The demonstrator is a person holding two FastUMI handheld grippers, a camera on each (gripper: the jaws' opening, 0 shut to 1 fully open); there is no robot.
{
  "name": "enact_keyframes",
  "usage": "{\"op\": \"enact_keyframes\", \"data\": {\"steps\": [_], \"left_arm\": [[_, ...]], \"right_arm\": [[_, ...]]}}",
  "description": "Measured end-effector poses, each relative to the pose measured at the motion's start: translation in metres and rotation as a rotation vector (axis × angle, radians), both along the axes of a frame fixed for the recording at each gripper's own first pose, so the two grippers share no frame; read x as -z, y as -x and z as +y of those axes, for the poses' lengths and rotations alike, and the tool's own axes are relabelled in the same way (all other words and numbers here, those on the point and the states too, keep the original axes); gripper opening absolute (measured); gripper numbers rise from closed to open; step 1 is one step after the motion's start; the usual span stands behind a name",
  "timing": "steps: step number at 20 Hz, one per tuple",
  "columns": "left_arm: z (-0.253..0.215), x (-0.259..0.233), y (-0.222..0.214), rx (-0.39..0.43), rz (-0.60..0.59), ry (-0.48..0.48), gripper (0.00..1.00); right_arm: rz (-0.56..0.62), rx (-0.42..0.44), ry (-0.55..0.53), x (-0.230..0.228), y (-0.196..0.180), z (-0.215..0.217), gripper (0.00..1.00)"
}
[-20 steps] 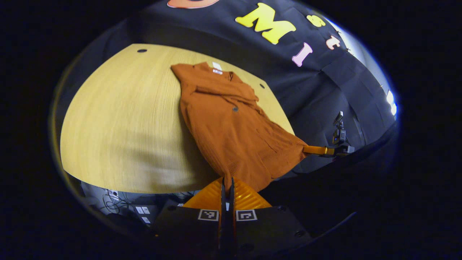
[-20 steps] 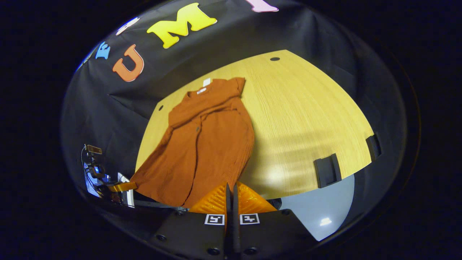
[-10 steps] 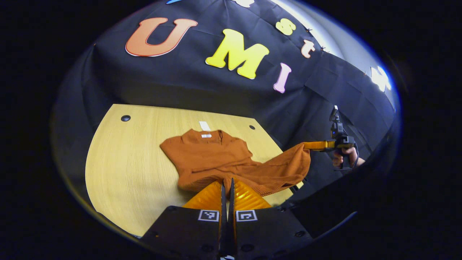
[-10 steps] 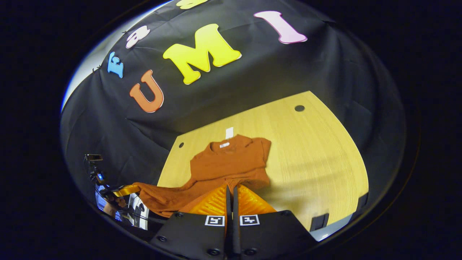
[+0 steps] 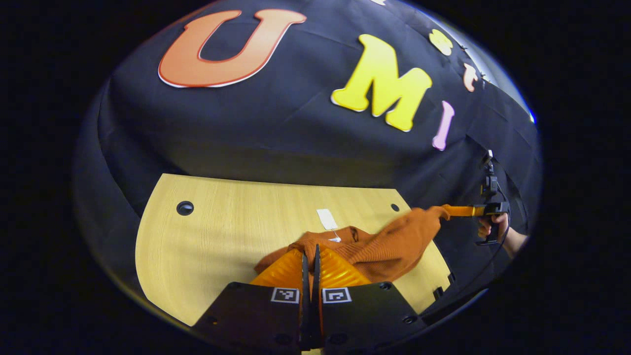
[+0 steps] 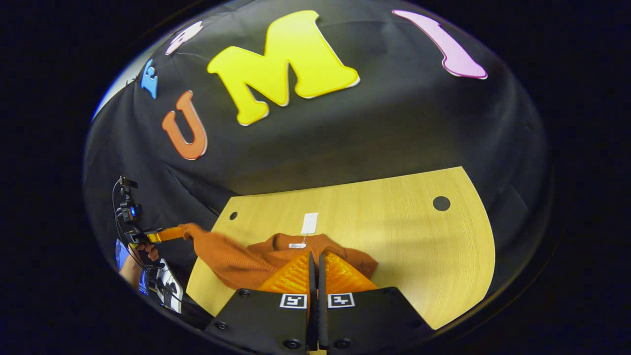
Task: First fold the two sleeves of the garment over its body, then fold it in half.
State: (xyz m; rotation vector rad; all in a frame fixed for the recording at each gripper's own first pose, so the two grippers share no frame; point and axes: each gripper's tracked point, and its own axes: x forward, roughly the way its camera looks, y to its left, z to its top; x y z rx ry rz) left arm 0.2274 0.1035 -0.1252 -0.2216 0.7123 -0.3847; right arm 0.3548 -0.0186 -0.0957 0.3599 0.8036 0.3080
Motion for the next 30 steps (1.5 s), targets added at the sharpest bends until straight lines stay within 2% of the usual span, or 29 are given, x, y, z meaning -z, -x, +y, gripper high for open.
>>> {"op": "enact_keyframes", "data": {"steps": [5, 8, 10, 12, 13, 14, 15, 17, 19, 20, 21, 23, 24, 26, 27, 28, 29, 30], "left_arm": [[-0.013, 0.077, -0.076, 0.020, 0.047, -0.025, 0.03], [-0.005, 0.124, -0.102, -0.017, 0.087, -0.048, 0.04], [0.003, 0.149, -0.110, -0.050, 0.124, -0.040, 0.05], [0.004, 0.168, -0.111, -0.069, 0.169, -0.035, 0.08], [0.008, 0.176, -0.112, -0.081, 0.182, -0.052, 0.14], [0.009, 0.181, -0.113, -0.086, 0.181, -0.050, 0.33], [0.010, 0.180, -0.117, -0.104, 0.174, -0.048, 0.51], [0.015, 0.169, -0.121, -0.129, 0.136, -0.041, 0.88], [0.025, 0.154, -0.127, -0.143, 0.082, -0.066, 0.93], [0.034, 0.146, -0.128, -0.149, 0.055, -0.098, 0.94], [0.040, 0.138, -0.128, -0.152, 0.036, -0.120, 0.95], [0.036, 0.121, -0.117, -0.143, 0.037, -0.105, 0.96], [0.035, 0.111, -0.111, -0.153, 0.033, -0.089, 0.97], [0.037, 0.085, -0.102, -0.200, -0.007, -0.047, 0.97], [0.040, 0.073, -0.097, -0.231, -0.038, -0.038, 0.97], [0.046, 0.057, -0.091, -0.258, -0.074, -0.035, 0.97], [0.051, 0.039, -0.079, -0.278, -0.110, -0.041, 0.97], [0.051, 0.018, -0.067, -0.286, -0.145, -0.045, 0.97]], "right_arm": [[0.123, 0.049, -0.053, 0.104, -0.075, 0.005, 0.00], [0.162, 0.067, -0.048, 0.150, -0.102, -0.001, 0.01], [0.192, 0.087, -0.083, 0.174, -0.118, -0.003, 0.00], [0.247, 0.119, -0.107, 0.193, -0.115, -0.003, 0.00], [0.283, 0.139, -0.109, 0.205, -0.116, -0.004, 0.04], [0.312, 0.165, -0.105, 0.215, -0.114, -0.006, 0.06], [0.327, 0.196, -0.117, 0.218, -0.115, -0.009, 0.16], [0.318, 0.250, -0.189, 0.210, -0.122, -0.006, 0.31], [0.277, 0.294, -0.249, 0.186, -0.129, -0.006, 0.56], [0.253, 0.308, -0.249, 0.180, -0.132, -0.010, 0.54], [0.231, 0.314, -0.230, 0.174, -0.133, -0.015, 0.60], [0.190, 0.319, -0.205, 0.156, -0.132, -0.023, 0.60], [0.169, 0.321, -0.201, 0.145, -0.131, -0.025, 0.68], [0.129, 0.326, -0.184, 0.116, -0.118, -0.029, 0.71], [0.099, 0.324, -0.168, 0.101, -0.111, -0.030, 0.63], [0.064, 0.316, -0.144, 0.087, -0.102, -0.025, 0.63], [0.024, 0.308, -0.114, 0.073, -0.093, -0.019, 0.71], [-0.016, 0.304, -0.085, 0.057, -0.081, -0.014, 0.71]]}}
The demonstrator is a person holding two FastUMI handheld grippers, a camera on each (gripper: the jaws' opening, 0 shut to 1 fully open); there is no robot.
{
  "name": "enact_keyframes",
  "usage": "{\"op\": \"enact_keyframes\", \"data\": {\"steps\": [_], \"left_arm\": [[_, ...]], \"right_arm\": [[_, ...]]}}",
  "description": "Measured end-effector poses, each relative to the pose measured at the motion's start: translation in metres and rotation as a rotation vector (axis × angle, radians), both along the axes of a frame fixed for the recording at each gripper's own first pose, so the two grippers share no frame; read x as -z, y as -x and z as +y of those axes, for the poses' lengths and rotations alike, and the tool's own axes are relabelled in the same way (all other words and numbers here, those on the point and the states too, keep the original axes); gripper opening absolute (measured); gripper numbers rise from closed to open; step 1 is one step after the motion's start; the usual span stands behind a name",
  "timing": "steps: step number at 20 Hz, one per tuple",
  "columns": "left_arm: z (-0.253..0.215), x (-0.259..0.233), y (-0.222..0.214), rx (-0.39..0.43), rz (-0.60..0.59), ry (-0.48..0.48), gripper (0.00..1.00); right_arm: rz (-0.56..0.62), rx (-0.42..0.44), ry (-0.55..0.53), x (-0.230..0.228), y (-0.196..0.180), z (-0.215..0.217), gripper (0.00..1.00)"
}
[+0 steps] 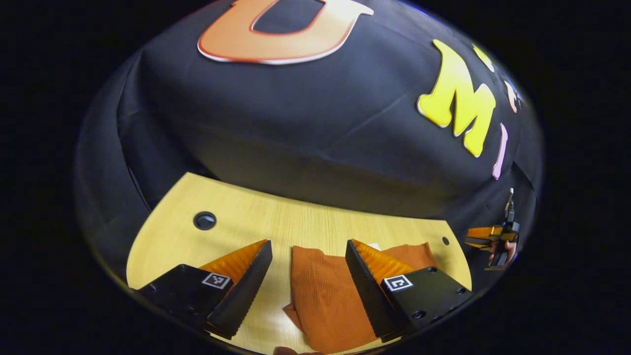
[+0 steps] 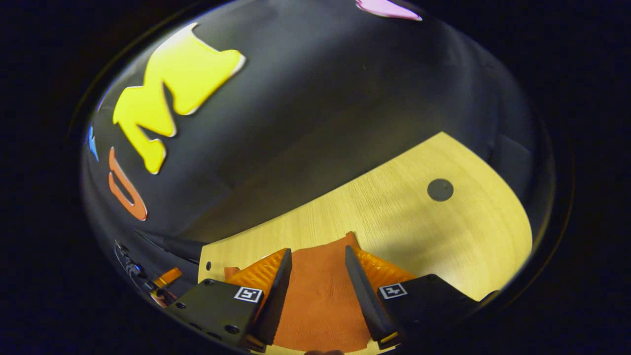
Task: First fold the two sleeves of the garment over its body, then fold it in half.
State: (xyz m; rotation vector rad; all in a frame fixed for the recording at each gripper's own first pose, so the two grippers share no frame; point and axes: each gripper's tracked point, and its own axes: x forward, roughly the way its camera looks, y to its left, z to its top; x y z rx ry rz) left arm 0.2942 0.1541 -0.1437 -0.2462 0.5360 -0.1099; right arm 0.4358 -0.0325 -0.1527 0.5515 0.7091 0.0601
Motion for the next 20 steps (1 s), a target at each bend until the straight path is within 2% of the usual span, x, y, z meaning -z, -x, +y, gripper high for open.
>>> {"op": "enact_keyframes", "data": {"steps": [6, 8, 9, 11, 13, 15, 16, 17, 20], "left_arm": [[-0.041, -0.133, 0.088, -0.015, -0.292, -0.067, 0.96], [-0.069, -0.169, 0.122, -0.004, -0.376, -0.041, 0.97], [-0.077, -0.182, 0.141, -0.008, -0.402, -0.044, 0.96], [-0.080, -0.201, 0.178, -0.051, -0.459, -0.092, 0.96], [-0.086, -0.217, 0.214, -0.093, -0.516, -0.138, 0.96], [-0.095, -0.222, 0.248, -0.133, -0.548, -0.166, 1.00], [-0.100, -0.221, 0.265, -0.149, -0.553, -0.170, 0.97], [-0.103, -0.223, 0.287, -0.158, -0.546, -0.167, 0.97], [-0.123, -0.206, 0.332, -0.172, -0.506, -0.182, 0.98]], "right_arm": [[-0.271, -0.011, 0.197, -0.119, 0.098, 0.046, 0.74], [-0.388, -0.014, 0.263, -0.165, 0.134, 0.059, 0.75], [-0.433, -0.004, 0.274, -0.184, 0.151, 0.064, 0.80], [-0.497, 0.000, 0.262, -0.210, 0.190, 0.075, 0.81], [-0.554, 0.001, 0.264, -0.229, 0.228, 0.081, 0.84], [-0.614, 0.008, 0.304, -0.234, 0.260, 0.081, 0.80], [-0.638, 0.008, 0.325, -0.231, 0.275, 0.082, 0.80], [-0.650, -0.002, 0.347, -0.227, 0.292, 0.083, 0.85], [-0.649, -0.049, 0.399, -0.208, 0.347, 0.083, 0.86]]}}
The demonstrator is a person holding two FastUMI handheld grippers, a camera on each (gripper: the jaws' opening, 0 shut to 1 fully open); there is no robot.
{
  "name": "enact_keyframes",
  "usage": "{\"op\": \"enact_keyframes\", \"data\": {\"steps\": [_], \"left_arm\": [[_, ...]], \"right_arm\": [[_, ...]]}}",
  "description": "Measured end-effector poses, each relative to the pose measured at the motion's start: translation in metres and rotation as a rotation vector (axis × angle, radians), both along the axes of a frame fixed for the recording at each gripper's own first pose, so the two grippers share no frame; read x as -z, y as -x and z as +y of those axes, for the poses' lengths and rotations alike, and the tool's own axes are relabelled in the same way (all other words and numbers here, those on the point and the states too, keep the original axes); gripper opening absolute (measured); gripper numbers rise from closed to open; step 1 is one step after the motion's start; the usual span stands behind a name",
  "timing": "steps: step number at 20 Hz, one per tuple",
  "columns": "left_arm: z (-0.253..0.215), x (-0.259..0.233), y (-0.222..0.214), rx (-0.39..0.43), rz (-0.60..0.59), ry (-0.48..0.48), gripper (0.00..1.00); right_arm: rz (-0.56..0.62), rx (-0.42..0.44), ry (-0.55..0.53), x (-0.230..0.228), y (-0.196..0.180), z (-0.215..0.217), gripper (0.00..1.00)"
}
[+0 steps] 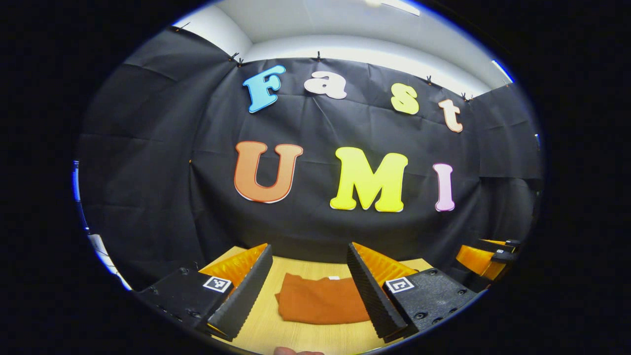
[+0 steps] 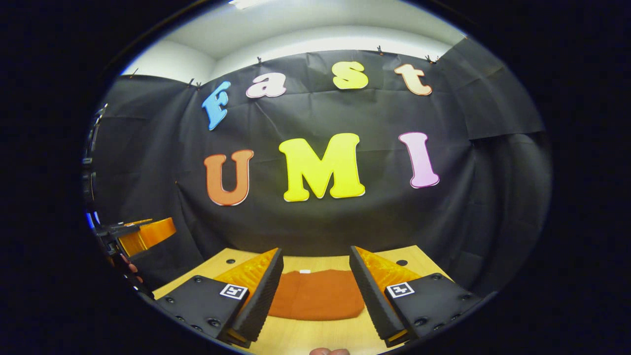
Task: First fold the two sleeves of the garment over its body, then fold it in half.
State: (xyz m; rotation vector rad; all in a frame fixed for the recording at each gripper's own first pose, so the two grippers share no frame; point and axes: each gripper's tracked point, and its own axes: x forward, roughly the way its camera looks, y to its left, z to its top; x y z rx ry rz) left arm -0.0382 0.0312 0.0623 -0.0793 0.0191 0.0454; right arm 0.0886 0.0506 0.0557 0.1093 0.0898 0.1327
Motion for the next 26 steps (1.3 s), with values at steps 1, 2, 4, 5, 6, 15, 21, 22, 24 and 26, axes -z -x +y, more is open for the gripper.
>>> {"op": "enact_keyframes", "data": {"steps": [1, 2, 4, 5, 6, 15, 21, 22, 24, 26], "left_arm": [[-0.010, 0.003, 0.015, 0.000, 0.004, -0.011, 0.98], [-0.017, 0.005, 0.028, 0.001, 0.002, -0.022, 0.98], [-0.033, 0.008, 0.051, 0.020, 0.000, -0.041, 0.98], [-0.041, 0.009, 0.062, 0.027, 0.001, -0.042, 0.97], [-0.046, 0.008, 0.067, 0.033, -0.004, -0.045, 0.97], [-0.062, 0.004, 0.085, 0.069, -0.012, -0.070, 0.98], [-0.040, 0.012, 0.085, 0.032, 0.003, -0.062, 0.98], [-0.037, 0.012, 0.084, 0.028, 0.003, -0.058, 0.98], [-0.035, 0.013, 0.082, 0.023, 0.003, -0.051, 0.98], [-0.035, 0.010, 0.076, 0.029, 0.001, -0.049, 0.98]], "right_arm": [[-0.016, -0.002, 0.013, 0.000, 0.014, -0.001, 0.86], [-0.032, 0.000, 0.025, 0.002, 0.027, -0.003, 0.86], [-0.020, -0.004, 0.051, 0.014, 0.046, -0.006, 0.87], [-0.006, 0.001, 0.056, 0.017, 0.053, -0.009, 0.87], [-0.010, 0.007, 0.047, 0.014, 0.060, -0.012, 0.85], [-0.002, 0.039, 0.006, 0.017, 0.072, -0.015, 0.87], [0.025, 0.008, -0.021, 0.021, 0.062, 0.006, 0.87], [0.030, 0.008, -0.024, 0.021, 0.062, 0.008, 0.87], [0.022, 0.018, -0.019, 0.020, 0.058, 0.004, 0.86], [0.012, 0.025, -0.017, 0.019, 0.056, 0.003, 0.87]]}}
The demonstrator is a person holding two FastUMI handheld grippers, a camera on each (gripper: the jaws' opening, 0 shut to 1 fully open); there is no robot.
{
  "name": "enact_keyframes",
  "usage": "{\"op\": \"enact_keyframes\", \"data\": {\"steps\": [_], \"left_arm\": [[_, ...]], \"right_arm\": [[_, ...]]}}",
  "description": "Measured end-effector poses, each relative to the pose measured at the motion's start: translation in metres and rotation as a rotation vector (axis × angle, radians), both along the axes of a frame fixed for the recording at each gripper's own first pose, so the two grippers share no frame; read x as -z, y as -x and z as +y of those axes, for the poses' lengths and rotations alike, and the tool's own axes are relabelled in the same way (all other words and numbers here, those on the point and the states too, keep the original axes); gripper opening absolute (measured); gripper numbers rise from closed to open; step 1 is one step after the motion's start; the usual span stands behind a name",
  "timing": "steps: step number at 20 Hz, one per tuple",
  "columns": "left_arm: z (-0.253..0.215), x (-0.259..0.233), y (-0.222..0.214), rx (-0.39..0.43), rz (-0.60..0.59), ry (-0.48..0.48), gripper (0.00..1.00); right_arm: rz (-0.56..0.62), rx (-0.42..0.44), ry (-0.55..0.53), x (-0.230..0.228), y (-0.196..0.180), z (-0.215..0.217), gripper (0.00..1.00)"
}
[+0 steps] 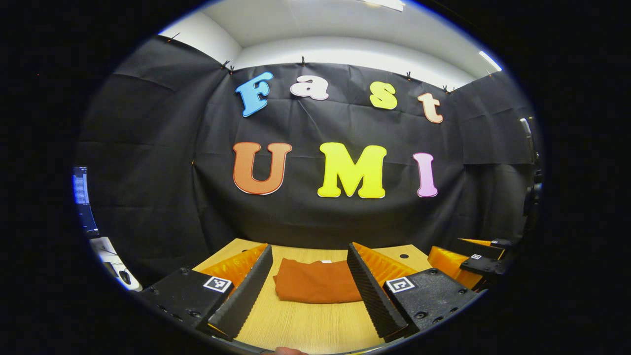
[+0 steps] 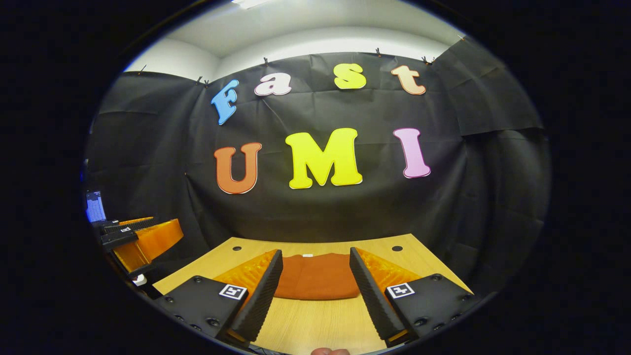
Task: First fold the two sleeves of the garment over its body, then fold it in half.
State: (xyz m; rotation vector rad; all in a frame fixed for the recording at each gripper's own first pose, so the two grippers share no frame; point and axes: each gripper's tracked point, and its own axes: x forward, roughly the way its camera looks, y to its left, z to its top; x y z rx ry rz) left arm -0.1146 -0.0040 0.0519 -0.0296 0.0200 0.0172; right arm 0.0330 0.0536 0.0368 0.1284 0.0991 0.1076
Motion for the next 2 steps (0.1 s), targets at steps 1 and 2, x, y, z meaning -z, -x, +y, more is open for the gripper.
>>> {"op": "enact_keyframes", "data": {"steps": [1, 2], "left_arm": [[-0.0017, 0.0005, -0.0018, 0.005, 0.001, -0.003, 0.98], [-0.0030, -0.0009, -0.0051, 0.008, -0.001, -0.005, 0.98]], "right_arm": [[-0.002, 0.007, 0.001, 0.0001, -0.0012, -0.0022, 0.87], [-0.002, 0.013, 0.000, -0.0008, -0.0026, -0.0043, 0.87]]}}
